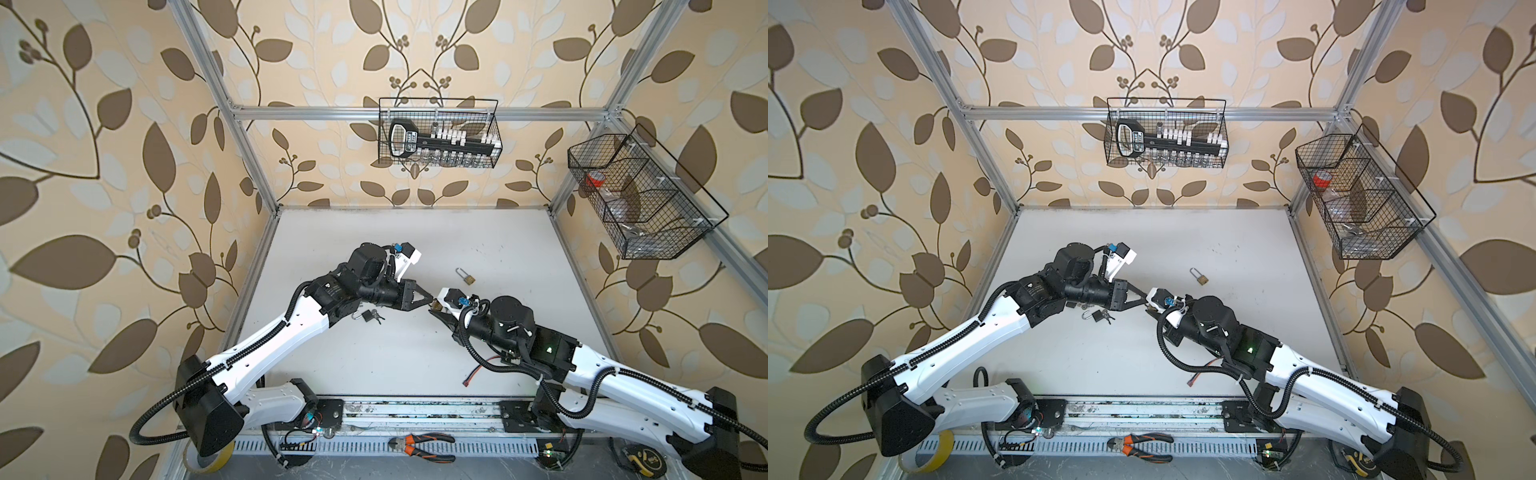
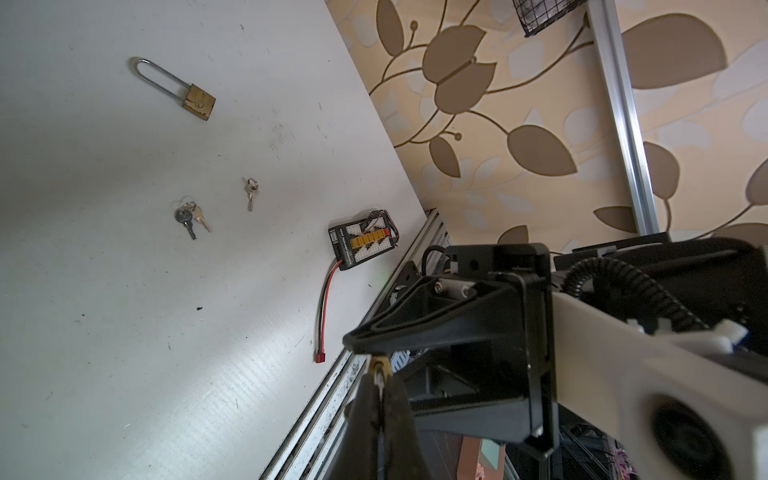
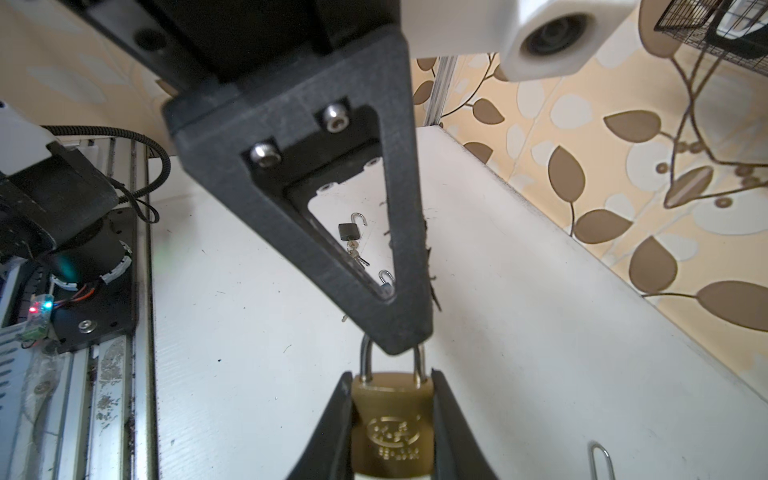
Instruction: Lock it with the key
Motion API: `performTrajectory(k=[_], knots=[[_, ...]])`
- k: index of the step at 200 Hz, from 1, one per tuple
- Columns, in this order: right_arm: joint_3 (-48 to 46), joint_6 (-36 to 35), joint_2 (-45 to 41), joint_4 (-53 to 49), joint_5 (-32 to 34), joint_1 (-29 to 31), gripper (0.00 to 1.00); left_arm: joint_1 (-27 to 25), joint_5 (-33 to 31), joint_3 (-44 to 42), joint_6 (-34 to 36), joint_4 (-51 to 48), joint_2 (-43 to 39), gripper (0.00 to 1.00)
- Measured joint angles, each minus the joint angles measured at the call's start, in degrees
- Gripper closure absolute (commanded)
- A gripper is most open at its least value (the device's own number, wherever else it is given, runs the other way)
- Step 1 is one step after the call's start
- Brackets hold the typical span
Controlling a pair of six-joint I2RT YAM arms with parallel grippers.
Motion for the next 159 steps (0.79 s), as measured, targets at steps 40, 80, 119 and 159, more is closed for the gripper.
performTrajectory(k=[40,80,119,159], knots=[[0.00,0.15,-0.24,-0.15,-0.15,0.00,1.00,0.00,0.00,0.00,0.04,0.13,-0.02,0.71],[-0.22,2.91,-1.49,0.20,2.34,0.00,1.00,-0.31,-2.19,0.00,0.31,-0.42,-0.92,0.01],[-1.81,6.97,-1.77,0.39,5.81,-2.01,1.00,-0.31,-10.19,0.50,2.03,-4.72,-4.13,0.01],[-1.79,11.65,1.31,-0.33,4.02,-11.30,1.00,-0.31,-20.33,1.70,4.09,-9.60,-5.31,0.01]])
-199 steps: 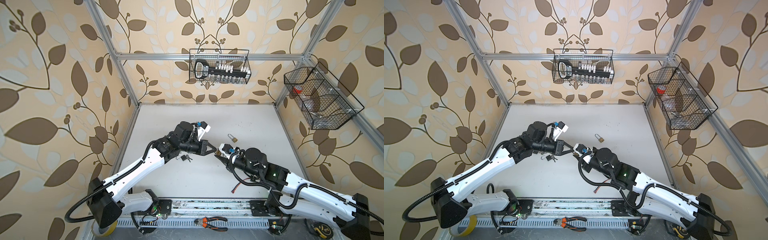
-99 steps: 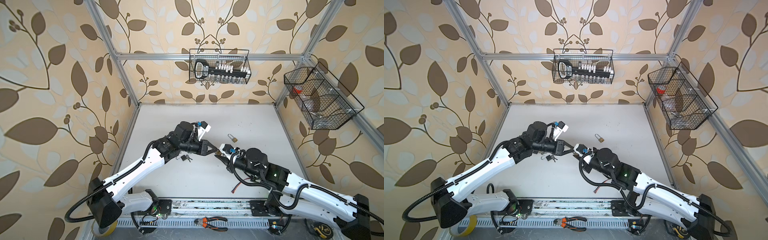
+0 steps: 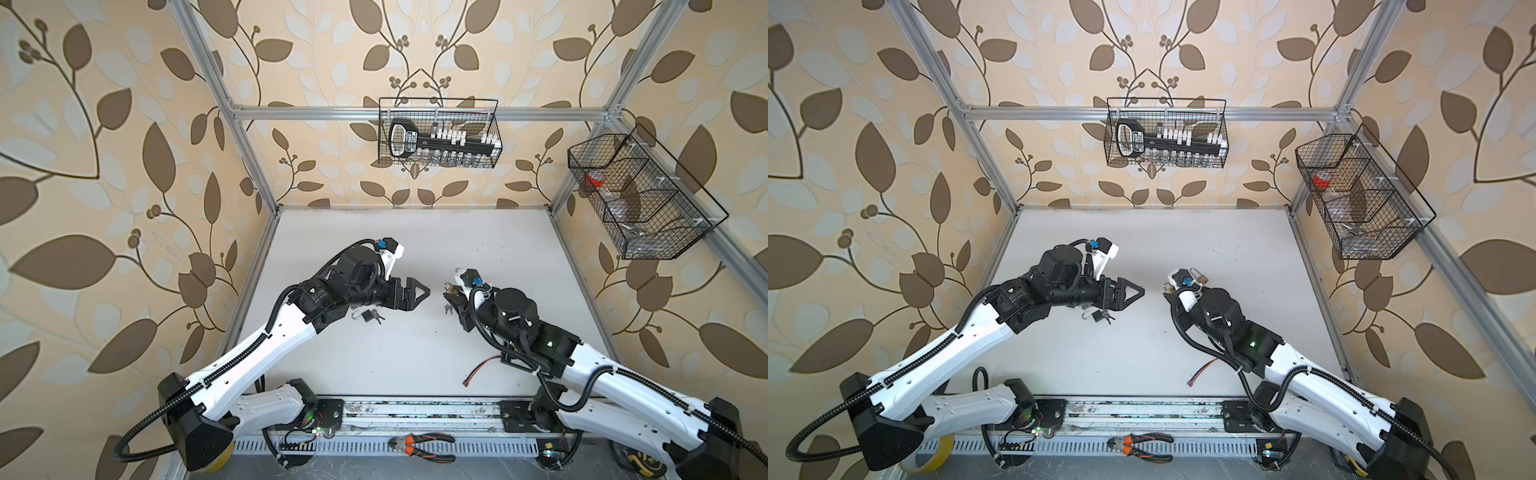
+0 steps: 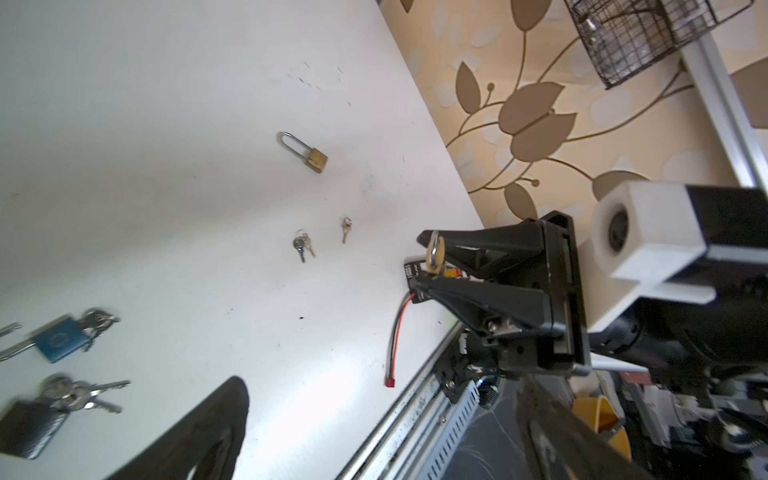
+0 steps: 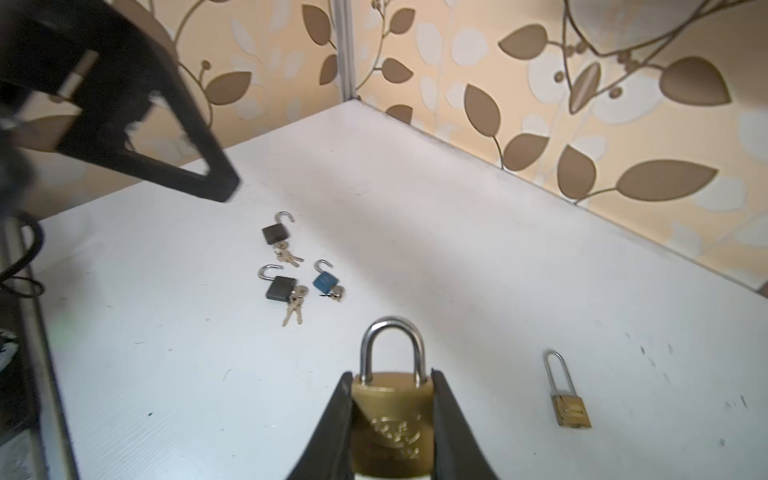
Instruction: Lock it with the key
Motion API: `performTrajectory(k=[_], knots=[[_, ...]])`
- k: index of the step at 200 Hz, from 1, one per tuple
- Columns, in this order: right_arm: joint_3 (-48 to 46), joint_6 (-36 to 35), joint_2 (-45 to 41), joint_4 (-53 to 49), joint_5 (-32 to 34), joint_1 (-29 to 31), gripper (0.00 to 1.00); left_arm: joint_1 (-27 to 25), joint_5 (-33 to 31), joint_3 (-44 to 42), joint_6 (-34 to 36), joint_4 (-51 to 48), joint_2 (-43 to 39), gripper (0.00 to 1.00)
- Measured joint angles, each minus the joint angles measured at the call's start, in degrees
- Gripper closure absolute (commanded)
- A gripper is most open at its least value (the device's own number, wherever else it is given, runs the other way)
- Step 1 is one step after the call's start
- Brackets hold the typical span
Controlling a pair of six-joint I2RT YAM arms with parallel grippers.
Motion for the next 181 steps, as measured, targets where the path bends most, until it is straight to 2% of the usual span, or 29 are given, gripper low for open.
performTrajectory(k=[34,76,110,181], knots=[[0.90,2.78,5.49,-1.84,-4.28,-7.56,1.00,0.00,-5.92,0.00,1.01,-3.08,-0.31,0.01],[5.01,4.63,13.99,-5.07,-9.35,-14.86,1.00,0.00,-8.87,0.00,1.40,-5.62,0.33,0.01],[8.20,4.66,20.41,-7.43,-11.13,-16.98,1.00,0.00,-9.40,0.00,1.22,-6.49,2.14,0.01],[13.84,4.00,32.70,-11.30,-11.23,-19.28,1.00,0.00,-16.31,-1.25,0.50,-8.04,1.40,0.01]])
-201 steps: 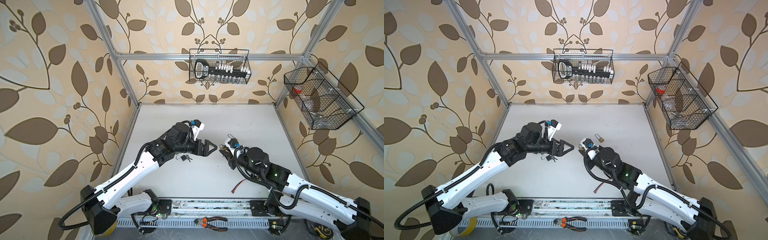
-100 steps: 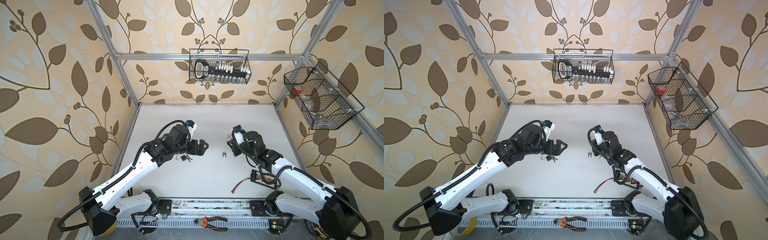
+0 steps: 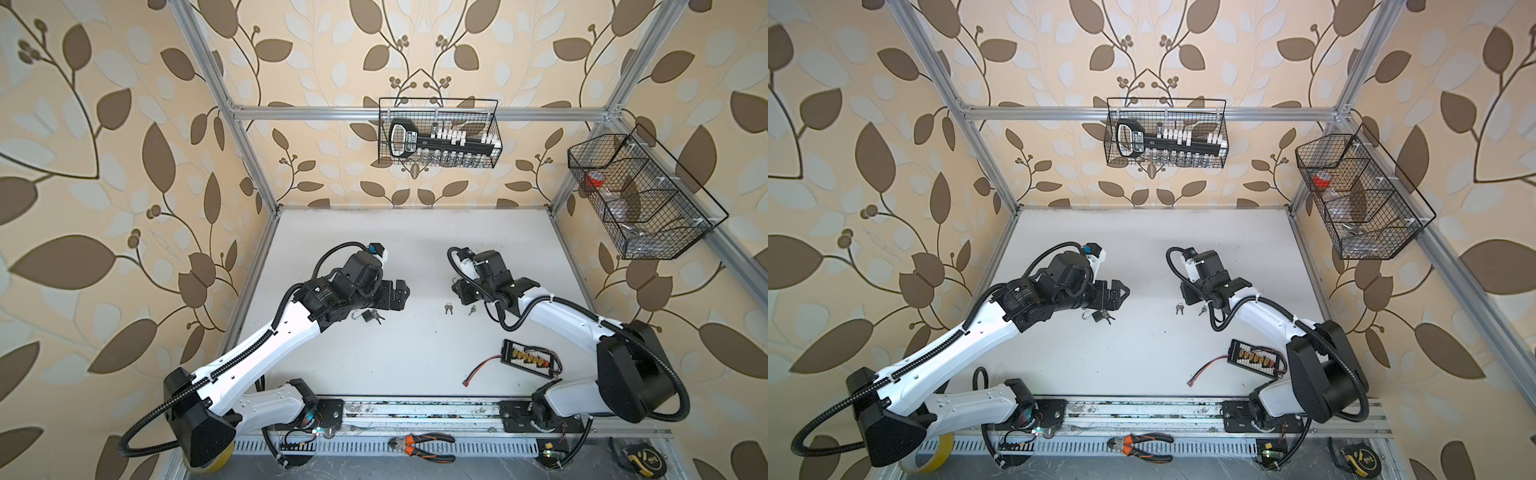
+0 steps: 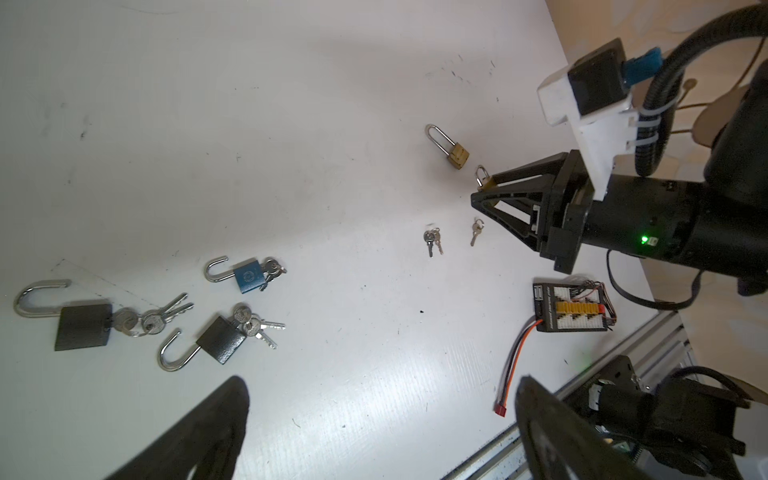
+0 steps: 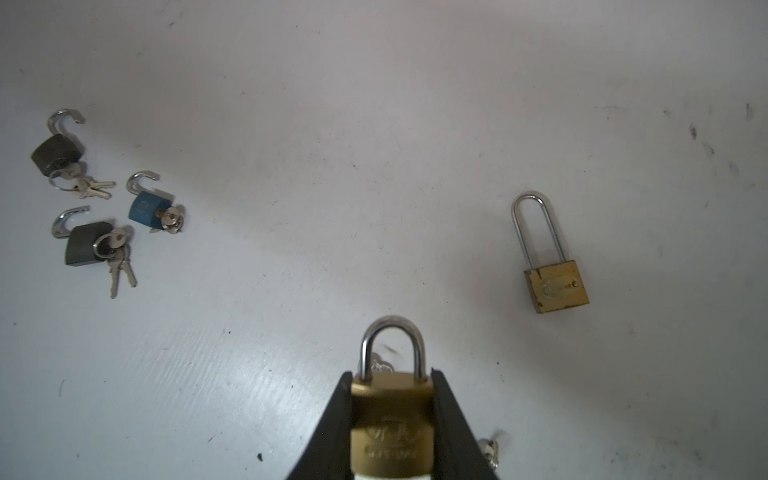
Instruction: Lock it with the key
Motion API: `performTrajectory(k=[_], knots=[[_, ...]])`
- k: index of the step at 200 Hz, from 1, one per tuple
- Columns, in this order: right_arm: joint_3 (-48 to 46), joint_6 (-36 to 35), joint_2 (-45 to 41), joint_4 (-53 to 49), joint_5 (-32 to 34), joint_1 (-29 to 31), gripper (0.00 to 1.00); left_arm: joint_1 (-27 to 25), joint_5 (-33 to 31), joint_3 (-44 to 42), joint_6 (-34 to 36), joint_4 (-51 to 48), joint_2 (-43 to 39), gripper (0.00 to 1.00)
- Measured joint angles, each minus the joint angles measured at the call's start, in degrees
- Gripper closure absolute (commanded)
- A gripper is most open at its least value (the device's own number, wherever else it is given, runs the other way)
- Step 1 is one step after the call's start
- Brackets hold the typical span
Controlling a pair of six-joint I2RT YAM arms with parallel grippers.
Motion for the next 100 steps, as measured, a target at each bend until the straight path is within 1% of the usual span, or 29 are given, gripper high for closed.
performTrajectory(k=[34,100], knots=[[4.46,-0.68,7.10,-1.60,0.00,-1.03,1.00,0.00,-1.14,-1.14,-1.01,-0.39,-0.09,0.01],[13.60,-3.69,17.79,-4.20,0.68,-1.03,1.00,0.00,-2.62,-3.45,-1.40,-0.66,-0.68,0.01]])
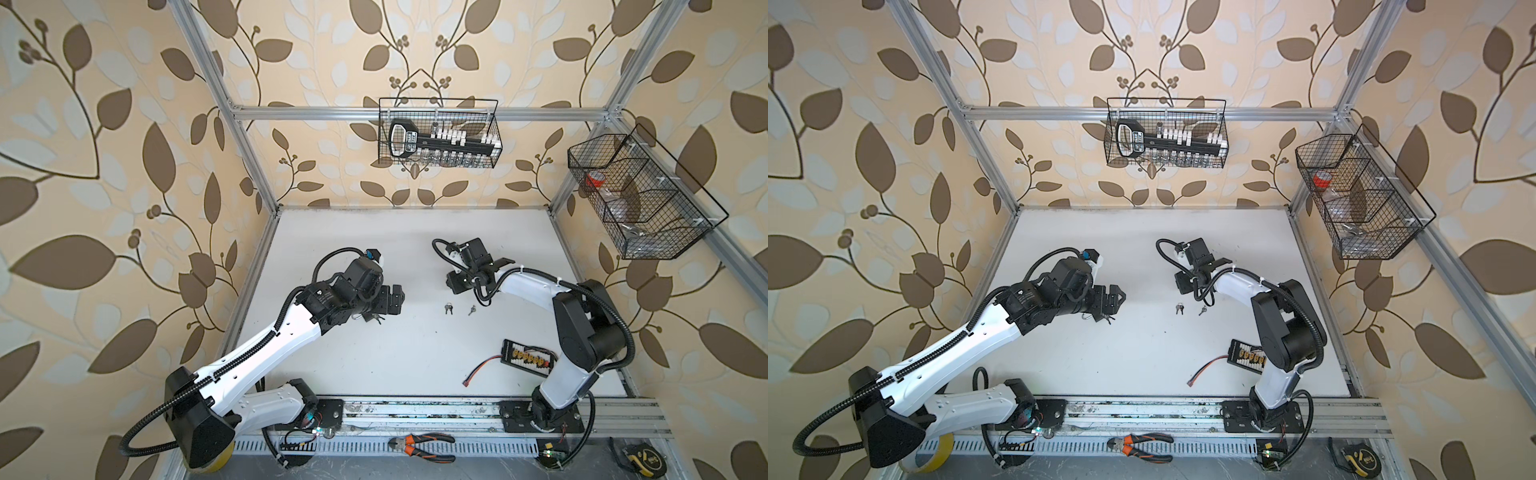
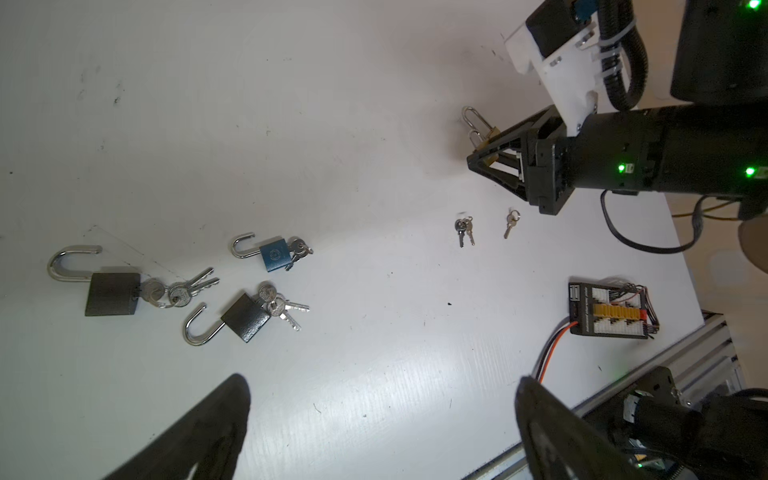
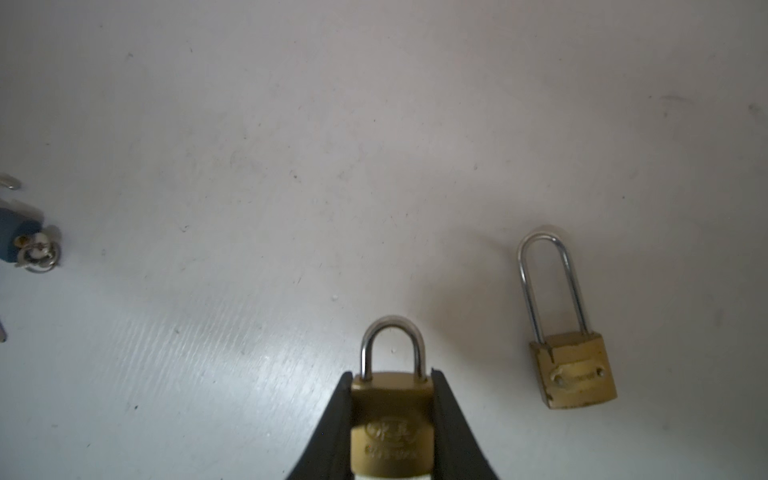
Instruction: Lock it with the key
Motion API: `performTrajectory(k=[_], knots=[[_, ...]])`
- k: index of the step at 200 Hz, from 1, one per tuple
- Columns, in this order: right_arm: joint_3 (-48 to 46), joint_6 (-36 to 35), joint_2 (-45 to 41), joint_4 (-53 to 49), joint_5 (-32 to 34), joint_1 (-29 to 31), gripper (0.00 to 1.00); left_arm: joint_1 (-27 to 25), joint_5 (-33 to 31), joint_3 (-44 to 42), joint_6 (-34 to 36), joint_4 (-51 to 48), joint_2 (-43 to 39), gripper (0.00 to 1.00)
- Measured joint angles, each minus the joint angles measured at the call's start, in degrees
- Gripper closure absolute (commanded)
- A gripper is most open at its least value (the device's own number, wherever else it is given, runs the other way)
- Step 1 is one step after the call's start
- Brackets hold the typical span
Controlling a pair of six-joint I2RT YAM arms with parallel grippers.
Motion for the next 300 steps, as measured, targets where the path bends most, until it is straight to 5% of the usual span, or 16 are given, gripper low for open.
performTrajectory(k=[76,106,185,228,247,300], knots=[[5.86,-3.06,7.78,-3.28,1.66,0.44,1.00,0.09,-5.01,-3.50,-2.32,-0.39,-6.14,0.01],[6.54,-3.74,8.87,-3.96,2.58,0.59,0.92,0.09,-6.93,-4.37,-2.91,-0.68,-7.48,0.01],[8.31,-4.57,10.32,-4.11,3.19,0.59,0.45,0.09,-14.05,-4.35,-6.45,-5.66,-4.17,0.01],[8.41,-4.48,10.05,-4.17,2.97,0.59,0.29,0.11,-15.34,-4.37,-7.41,-7.78,-3.63,0.01],[7.54,-3.67,6.95,-3.58,2.86,0.59,0.01,0.11,-15.19,-5.05,-7.06,-7.08,-6.05,0.01],[-6.34,4.31,-23.39,8.59,10.78,6.14,0.00,0.11,-13.70,-7.74,-5.70,-4.33,-11.34,0.01]])
